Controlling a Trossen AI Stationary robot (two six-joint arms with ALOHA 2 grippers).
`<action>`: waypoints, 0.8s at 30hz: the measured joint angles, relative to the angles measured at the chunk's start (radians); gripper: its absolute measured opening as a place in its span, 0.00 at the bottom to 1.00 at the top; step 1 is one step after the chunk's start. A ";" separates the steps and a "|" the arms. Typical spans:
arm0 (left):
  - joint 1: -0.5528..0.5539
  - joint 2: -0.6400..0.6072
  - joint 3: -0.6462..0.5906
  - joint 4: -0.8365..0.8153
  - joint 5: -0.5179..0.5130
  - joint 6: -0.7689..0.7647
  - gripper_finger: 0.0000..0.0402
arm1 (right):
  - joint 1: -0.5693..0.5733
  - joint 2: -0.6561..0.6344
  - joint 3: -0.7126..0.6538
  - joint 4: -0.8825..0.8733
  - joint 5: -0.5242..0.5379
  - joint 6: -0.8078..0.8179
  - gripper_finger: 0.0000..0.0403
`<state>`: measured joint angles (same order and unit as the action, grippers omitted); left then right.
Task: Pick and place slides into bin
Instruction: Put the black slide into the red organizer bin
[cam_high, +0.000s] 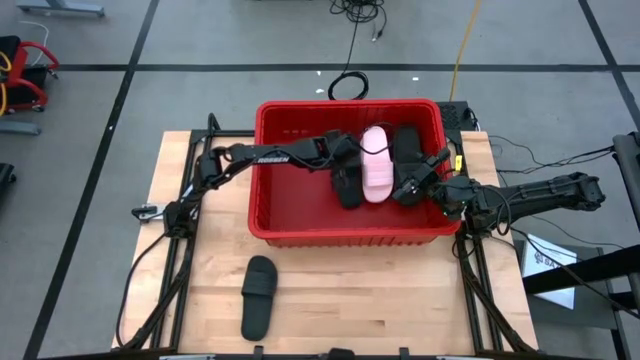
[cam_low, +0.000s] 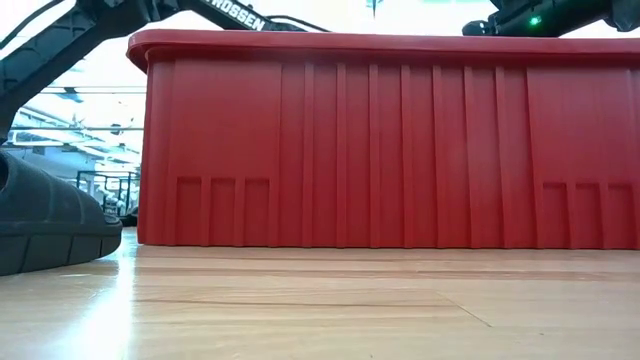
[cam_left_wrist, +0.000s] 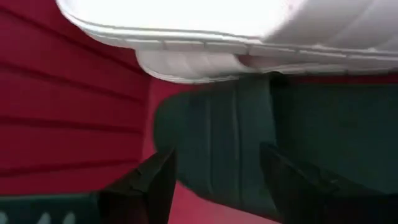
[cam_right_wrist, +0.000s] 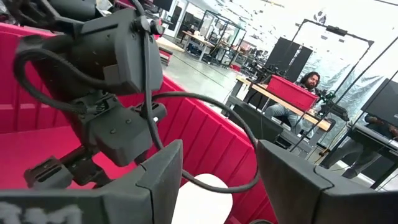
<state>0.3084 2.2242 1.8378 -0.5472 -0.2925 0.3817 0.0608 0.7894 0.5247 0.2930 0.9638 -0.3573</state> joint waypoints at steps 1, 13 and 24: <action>0.004 0.000 0.000 -0.004 0.017 -0.004 0.56 | 0.000 0.000 0.000 0.000 0.000 0.000 0.49; 0.002 -0.021 0.000 0.062 -0.023 0.031 0.56 | 0.000 0.000 0.000 -0.015 0.000 0.002 0.49; -0.028 -0.099 0.000 0.007 0.135 0.020 0.56 | -0.001 0.000 0.000 -0.022 0.000 0.003 0.49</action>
<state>0.2799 2.1250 1.8381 -0.5401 -0.1573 0.4020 0.0597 0.7895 0.5247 0.2714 0.9642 -0.3545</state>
